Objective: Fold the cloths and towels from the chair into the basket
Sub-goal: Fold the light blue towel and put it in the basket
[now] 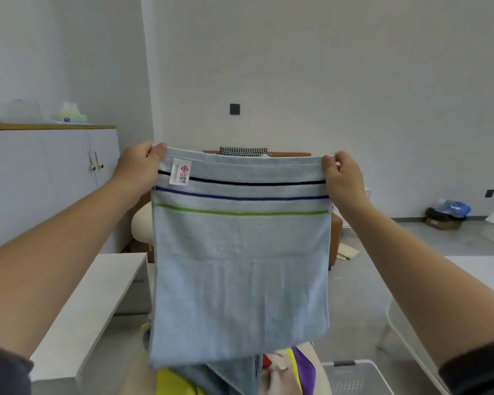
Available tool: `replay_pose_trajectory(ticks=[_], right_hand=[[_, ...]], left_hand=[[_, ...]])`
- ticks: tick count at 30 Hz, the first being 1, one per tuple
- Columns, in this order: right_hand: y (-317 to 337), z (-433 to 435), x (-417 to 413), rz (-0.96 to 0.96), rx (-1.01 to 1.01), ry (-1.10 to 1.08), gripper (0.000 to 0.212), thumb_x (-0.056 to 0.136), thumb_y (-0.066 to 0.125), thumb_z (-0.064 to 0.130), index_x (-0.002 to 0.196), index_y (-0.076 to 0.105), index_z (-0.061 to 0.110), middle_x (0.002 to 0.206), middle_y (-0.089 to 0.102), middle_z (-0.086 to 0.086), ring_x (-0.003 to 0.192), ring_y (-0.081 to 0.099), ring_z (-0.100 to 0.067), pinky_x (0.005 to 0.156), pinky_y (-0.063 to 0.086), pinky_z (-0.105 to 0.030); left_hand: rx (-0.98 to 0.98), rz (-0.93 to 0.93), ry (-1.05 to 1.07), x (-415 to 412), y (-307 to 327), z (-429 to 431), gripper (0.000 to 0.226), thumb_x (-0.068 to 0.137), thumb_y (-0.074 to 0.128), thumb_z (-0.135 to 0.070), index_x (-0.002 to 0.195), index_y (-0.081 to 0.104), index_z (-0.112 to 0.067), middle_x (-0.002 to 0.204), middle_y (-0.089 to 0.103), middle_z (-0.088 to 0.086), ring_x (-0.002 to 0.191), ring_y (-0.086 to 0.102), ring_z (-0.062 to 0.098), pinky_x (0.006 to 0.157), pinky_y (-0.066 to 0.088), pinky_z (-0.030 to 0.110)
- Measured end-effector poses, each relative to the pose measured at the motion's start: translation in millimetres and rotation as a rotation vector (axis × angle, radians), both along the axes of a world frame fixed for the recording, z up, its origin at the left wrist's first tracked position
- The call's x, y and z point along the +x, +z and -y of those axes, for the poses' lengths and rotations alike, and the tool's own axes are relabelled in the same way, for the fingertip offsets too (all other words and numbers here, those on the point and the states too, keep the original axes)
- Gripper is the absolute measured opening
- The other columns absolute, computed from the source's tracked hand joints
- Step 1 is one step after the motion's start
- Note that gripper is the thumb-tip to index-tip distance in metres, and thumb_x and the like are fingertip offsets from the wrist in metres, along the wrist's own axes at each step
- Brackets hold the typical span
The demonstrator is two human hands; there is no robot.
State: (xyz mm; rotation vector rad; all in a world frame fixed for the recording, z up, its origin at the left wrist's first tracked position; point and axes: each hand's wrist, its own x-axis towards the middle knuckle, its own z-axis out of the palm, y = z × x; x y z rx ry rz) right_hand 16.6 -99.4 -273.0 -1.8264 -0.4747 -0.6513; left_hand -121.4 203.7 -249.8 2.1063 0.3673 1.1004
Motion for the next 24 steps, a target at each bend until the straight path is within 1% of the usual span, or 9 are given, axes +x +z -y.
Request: replay_pose_trajectory(ticks=[2,4,9,11,13,16,18,22,24], right_hand=[[0.9,-1.8,0.0,-0.018,0.007,0.024,0.027,0.100,0.039,0.031,0.099,0.052,0.007,0.082,0.050,0.003,0.083,0.049,-0.018,0.078,0.045,-0.043],[3.2,-2.2,-0.4,-0.028,0.006,0.041,0.028,0.100,0.040,0.031,0.098,0.053,0.006,0.083,0.052,0.001,0.083,0.049,-0.019,0.081,0.046,-0.045],[7.3,1.7,-4.5,-0.018,-0.010,0.119,0.032,0.098,0.046,0.027,0.099,0.056,-0.004,0.086,0.052,-0.007,0.079,0.048,-0.018,0.071,0.042,-0.036],[9.4,1.1,-5.4,-0.022,0.006,0.147,0.026,0.097,0.048,0.026,0.088,0.058,0.004,0.080,0.053,-0.004,0.074,0.048,-0.015,0.070,0.041,-0.034],[12.5,-0.4,-4.1,-0.036,0.028,0.160,0.023,0.096,0.050,0.027,0.078,0.054,0.014,0.074,0.052,0.002,0.069,0.047,-0.013,0.069,0.042,-0.033],[16.0,-3.7,2.8,-0.052,0.048,0.172,0.021,0.096,0.052,0.027,0.081,0.055,0.012,0.073,0.054,0.002,0.072,0.050,-0.016,0.071,0.044,-0.035],[13.7,-8.3,10.5,-0.061,0.052,0.178,0.022,0.096,0.052,0.027,0.078,0.055,0.015,0.074,0.054,0.002,0.074,0.051,-0.017,0.073,0.045,-0.036],[-17.1,-27.7,37.6,-0.106,-0.077,0.093,0.024,0.096,0.050,0.028,0.074,0.052,0.021,0.072,0.053,0.004,0.071,0.051,-0.016,0.068,0.045,-0.034],[-43.4,-40.0,54.3,-0.151,-0.199,0.033,0.021,0.096,0.049,0.028,0.081,0.055,0.015,0.074,0.054,0.001,0.076,0.054,-0.022,0.071,0.048,-0.037]], left_hand=[[-0.058,-0.007,-0.020,-2.5,-0.3,-4.8,0.043,0.097,0.043,-0.041,0.085,0.054,-0.001,0.083,0.055,0.018,0.077,0.051,0.027,0.080,0.050,0.054],[-0.070,-0.030,-0.036,-7.3,0.7,-7.5,0.043,0.096,0.043,-0.042,0.091,0.056,-0.001,0.088,0.058,0.020,0.080,0.054,0.028,0.083,0.050,0.058],[-0.082,-0.057,-0.083,-14.5,0.0,-13.1,0.040,0.098,0.044,-0.040,0.097,0.060,-0.003,0.095,0.060,0.021,0.082,0.055,0.027,0.075,0.051,0.047],[-0.087,-0.058,-0.093,-14.7,-0.6,-16.0,0.038,0.098,0.045,-0.040,0.094,0.059,-0.005,0.092,0.059,0.016,0.081,0.052,0.024,0.070,0.045,0.038],[-0.089,-0.054,-0.088,-14.1,1.0,-19.2,0.039,0.097,0.045,-0.043,0.091,0.061,-0.007,0.093,0.061,0.015,0.082,0.053,0.024,0.074,0.045,0.038],[-0.118,-0.042,-0.081,-9.2,4.8,-24.8,0.036,0.096,0.046,-0.045,0.078,0.060,-0.017,0.098,0.065,0.014,0.087,0.057,0.026,0.086,0.049,0.045],[-0.117,-0.040,-0.078,-2.0,4.3,-29.1,0.036,0.096,0.046,-0.045,0.075,0.059,-0.018,0.095,0.065,0.013,0.086,0.057,0.026,0.084,0.048,0.042],[-0.064,-0.088,-0.015,24.2,-16.2,-40.1,0.036,0.098,0.045,-0.039,0.075,0.058,-0.013,0.089,0.061,0.012,0.082,0.053,0.024,0.074,0.040,0.035],[-0.031,-0.139,0.030,40.8,-34.7,-44.6,0.032,0.098,0.046,-0.034,0.087,0.062,-0.008,0.092,0.060,0.013,0.083,0.051,0.024,0.072,0.037,0.032]])
